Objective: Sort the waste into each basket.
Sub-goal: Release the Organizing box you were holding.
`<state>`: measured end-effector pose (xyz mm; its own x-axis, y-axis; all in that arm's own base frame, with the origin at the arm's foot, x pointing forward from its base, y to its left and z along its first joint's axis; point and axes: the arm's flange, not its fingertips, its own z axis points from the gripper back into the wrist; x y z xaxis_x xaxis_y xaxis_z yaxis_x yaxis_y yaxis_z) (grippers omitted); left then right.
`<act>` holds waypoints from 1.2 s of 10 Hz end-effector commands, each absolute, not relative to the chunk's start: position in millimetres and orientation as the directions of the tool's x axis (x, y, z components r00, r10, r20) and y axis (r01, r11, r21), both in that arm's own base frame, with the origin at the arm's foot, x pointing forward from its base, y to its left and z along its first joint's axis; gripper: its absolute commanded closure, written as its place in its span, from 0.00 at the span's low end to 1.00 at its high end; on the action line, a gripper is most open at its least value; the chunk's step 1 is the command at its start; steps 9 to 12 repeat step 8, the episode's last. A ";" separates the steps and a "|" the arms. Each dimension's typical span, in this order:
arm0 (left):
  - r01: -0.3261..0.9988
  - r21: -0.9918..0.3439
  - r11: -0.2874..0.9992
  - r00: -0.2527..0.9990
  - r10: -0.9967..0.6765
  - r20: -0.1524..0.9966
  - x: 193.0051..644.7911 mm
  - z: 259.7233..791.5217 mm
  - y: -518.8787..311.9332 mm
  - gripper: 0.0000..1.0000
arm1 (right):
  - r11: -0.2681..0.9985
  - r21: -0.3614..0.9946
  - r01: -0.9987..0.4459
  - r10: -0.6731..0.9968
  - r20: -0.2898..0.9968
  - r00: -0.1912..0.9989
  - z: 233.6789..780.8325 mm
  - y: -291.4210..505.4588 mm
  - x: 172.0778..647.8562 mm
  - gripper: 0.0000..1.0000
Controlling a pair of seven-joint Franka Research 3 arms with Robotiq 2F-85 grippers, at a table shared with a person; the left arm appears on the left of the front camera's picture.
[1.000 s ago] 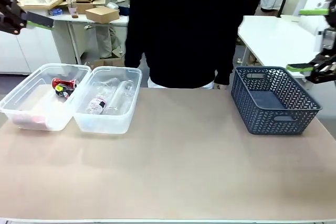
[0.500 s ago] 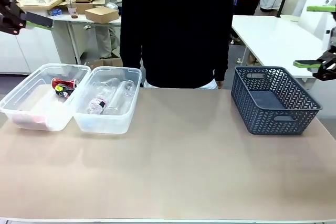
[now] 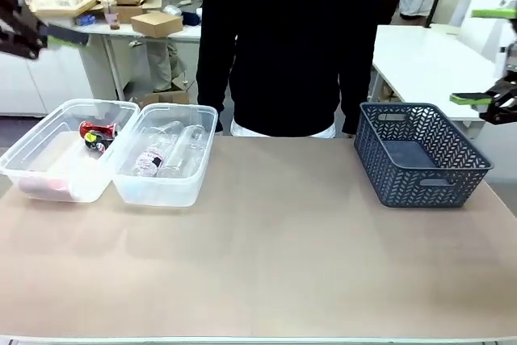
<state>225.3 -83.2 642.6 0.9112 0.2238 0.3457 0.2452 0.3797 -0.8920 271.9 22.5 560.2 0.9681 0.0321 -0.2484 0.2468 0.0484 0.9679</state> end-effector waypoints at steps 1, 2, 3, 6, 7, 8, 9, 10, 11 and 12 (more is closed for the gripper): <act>-0.046 -0.995 0.091 0.999 -0.010 -0.047 277.4 561.2 -62.0 0.00 | 0.028 0.963 0.267 0.035 -0.268 0.963 564.8 23.4 271.1 0.00; -0.111 -0.981 0.157 0.994 0.000 -0.112 276.1 552.6 -64.3 0.00 | 0.028 0.963 0.267 0.035 -0.268 0.963 564.8 23.4 271.1 0.00; 0.192 -0.948 0.253 0.954 0.180 0.241 260.7 615.3 -70.4 0.00 | 0.028 0.963 0.267 0.035 -0.268 0.963 564.8 23.4 271.1 0.00; 0.192 -0.948 0.253 0.954 0.180 0.241 260.7 615.3 -70.4 0.00 | 0.028 0.963 0.267 0.035 -0.268 0.963 564.8 23.4 271.1 0.00; 0.192 -0.948 0.253 0.954 0.180 0.241 260.7 615.3 -70.4 0.00 | 0.028 0.963 0.267 0.035 -0.268 0.963 564.8 23.4 271.1 0.00; 0.192 -0.948 0.253 0.954 0.180 0.241 260.7 615.3 -70.4 0.00 | 0.028 0.963 0.267 0.035 -0.268 0.963 564.8 23.4 271.1 0.00; 0.192 -0.948 0.253 0.954 0.180 0.241 260.7 615.3 -70.4 0.00 | 0.028 0.963 0.267 0.035 -0.268 0.963 564.8 23.4 271.1 0.00; 0.192 -0.948 0.253 0.954 0.180 0.241 260.7 615.3 -70.4 0.00 | 0.028 0.963 0.267 0.035 -0.268 0.963 564.8 23.4 271.1 0.00; 0.192 -0.948 0.253 0.954 0.180 0.241 260.7 615.3 -70.4 0.00 | 0.028 0.963 0.267 0.035 -0.268 0.963 564.8 23.4 271.1 0.00; 0.192 -0.948 0.253 0.954 0.180 0.241 260.7 615.3 -70.4 0.00 | 0.028 0.963 0.267 0.035 -0.268 0.963 564.8 23.4 271.1 0.00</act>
